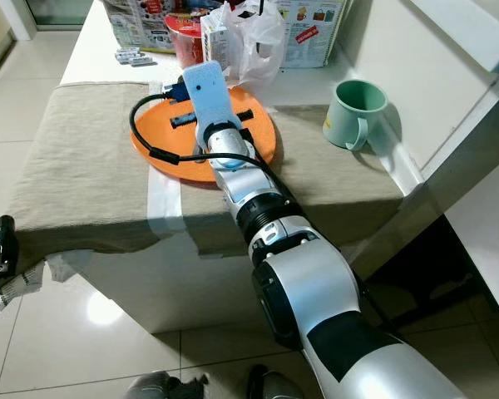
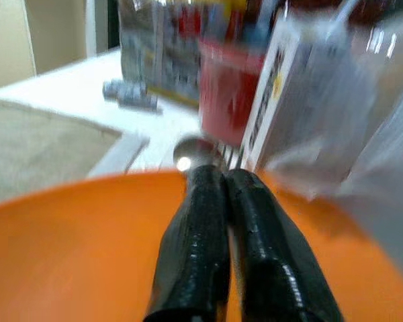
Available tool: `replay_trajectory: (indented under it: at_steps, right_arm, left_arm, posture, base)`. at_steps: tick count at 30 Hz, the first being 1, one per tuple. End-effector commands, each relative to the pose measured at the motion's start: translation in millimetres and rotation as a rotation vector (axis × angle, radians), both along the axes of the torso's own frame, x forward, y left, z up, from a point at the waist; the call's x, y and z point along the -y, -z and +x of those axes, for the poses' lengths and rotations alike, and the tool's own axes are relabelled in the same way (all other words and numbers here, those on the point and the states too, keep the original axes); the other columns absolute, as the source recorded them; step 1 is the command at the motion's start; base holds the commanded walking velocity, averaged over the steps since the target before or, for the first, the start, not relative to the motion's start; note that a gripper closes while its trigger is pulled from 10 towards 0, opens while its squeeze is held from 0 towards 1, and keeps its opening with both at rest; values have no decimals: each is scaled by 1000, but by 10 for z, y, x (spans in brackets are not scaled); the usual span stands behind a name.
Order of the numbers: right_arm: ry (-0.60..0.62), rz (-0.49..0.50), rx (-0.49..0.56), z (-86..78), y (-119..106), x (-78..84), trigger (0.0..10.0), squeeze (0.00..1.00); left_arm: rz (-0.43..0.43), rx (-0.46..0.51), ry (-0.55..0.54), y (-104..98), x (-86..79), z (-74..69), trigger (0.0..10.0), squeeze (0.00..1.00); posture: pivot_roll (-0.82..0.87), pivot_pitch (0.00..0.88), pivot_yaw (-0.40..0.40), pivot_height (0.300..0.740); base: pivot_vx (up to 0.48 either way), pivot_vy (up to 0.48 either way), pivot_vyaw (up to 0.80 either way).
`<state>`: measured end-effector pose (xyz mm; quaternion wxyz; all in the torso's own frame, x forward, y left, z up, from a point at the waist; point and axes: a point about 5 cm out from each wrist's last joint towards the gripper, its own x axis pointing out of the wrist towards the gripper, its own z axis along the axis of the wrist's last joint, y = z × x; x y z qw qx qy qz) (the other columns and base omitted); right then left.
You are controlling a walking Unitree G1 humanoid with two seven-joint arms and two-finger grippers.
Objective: Setting the table
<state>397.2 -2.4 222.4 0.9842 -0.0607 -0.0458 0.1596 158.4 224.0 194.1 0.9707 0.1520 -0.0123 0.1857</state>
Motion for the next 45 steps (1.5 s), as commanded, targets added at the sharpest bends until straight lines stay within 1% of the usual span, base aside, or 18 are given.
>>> replay_trajectory:
  at_steps: [1, 2, 3, 4, 7, 10, 17, 24, 26, 27, 30, 31, 32, 33, 35, 39, 44, 45]
  right_arm:
    - [-3, 22, -50, 4, 27, -9, 10000, 1000]
    - [-17, 40, -68, 13, -25, -35, 10000, 1000]
    - [-21, 47, -60, 27, -107, -46, 10000, 1000]
    - [-21, 47, -60, 27, -107, -46, 10000, 1000]
    - [-14, 60, -24, 65, -287, -20, 10000, 1000]
    - [-4, 68, -12, 83, -349, 9, 10000, 1000]
    - [2, 62, -23, 96, -342, 42, 10000, 1000]
    - [7, 47, -19, 113, -327, 100, 10000, 1000]
    - [20, 31, 9, 125, -352, 145, 10000, 1000]
    - [20, 31, 9, 125, -352, 145, 10000, 1000]
    - [9, 8, 99, 122, -435, 173, 10000, 1000]
    - [7, 2, 116, 120, -447, 176, 10000, 1000]
    - [13, -9, 135, 123, -451, 203, 10000, 1000]
    - [13, -9, 135, 123, -451, 203, 10000, 1000]
    - [26, -29, 161, 131, -438, 272, 10000, 1000]
    - [77, -63, 190, 158, -365, 497, 10000, 1000]
    - [120, -93, 232, 152, -267, 730, 10000, 1000]
    - [120, -93, 232, 152, -267, 730, 10000, 1000]
  left_arm:
    - [5, -24, 12, 34, -4, 5, 10000, 0]
    - [5, -25, 15, 45, -4, 24, 10000, 0]
    - [4, -19, 20, 47, 4, 49, 10000, 0]
    - [4, -19, 20, 47, 4, 49, 10000, 0]
    - [-1, -5, 21, 45, 17, 93, 10000, 0]
    - [-5, -3, 22, 56, 24, 109, 10000, 0]
    - [-14, 2, 32, 72, 51, 148, 10000, 0]
    - [-28, 9, 58, 100, 96, 243, 10000, 0]
    - [-30, 15, 73, 109, 112, 291, 10000, 0]
    - [-30, 15, 73, 109, 112, 291, 10000, 0]
    - [-31, 27, 93, 117, 138, 379, 10000, 0]
    - [-32, 29, 96, 118, 140, 393, 10000, 0]
    - [-35, 33, 99, 122, 145, 425, 10000, 0]
    - [-35, 33, 99, 122, 145, 425, 10000, 0]
    - [-41, 40, 110, 136, 156, 493, 10000, 0]
    - [-45, 48, 147, 152, 190, 604, 10000, 0]
    - [-46, 50, 173, 163, 215, 668, 10000, 0]
    - [-46, 50, 173, 163, 215, 668, 10000, 0]
  posture:
    - [336, 144, -26, 740]
    - [332, 135, -30, 740]
    - [330, 128, -35, 740]
    - [330, 128, -35, 740]
    - [324, 117, -43, 740]
    - [318, 112, -48, 740]
    - [301, 107, -50, 740]
    - [266, 92, -45, 740]
    - [249, 82, -44, 740]
    - [249, 82, -44, 740]
    - [226, 59, -41, 740]
    - [226, 59, -41, 740]
    - [200, 40, -35, 740]
    - [200, 40, -35, 740]
    - [181, 28, -30, 740]
    - [134, 3, -15, 740]
    - [102, 0, 0, 740]
    - [102, 0, 0, 740]
  base:
    - [0, 0, 0]
    - [0, 0, 0]
    - [0, 0, 0]
    - [0, 0, 0]
    - [0, 0, 0]
    - [0, 0, 0]
    - [0, 0, 0]
    - [0, 0, 0]
    - [0, 0, 0]
    - [0, 0, 0]
    - [0, 0, 0]
    - [0, 0, 0]
    - [0, 0, 0]
    - [0, 0, 0]
    - [0, 0, 0]
    - [0, 0, 0]
    - [0, 0, 0]
    - [0, 0, 0]
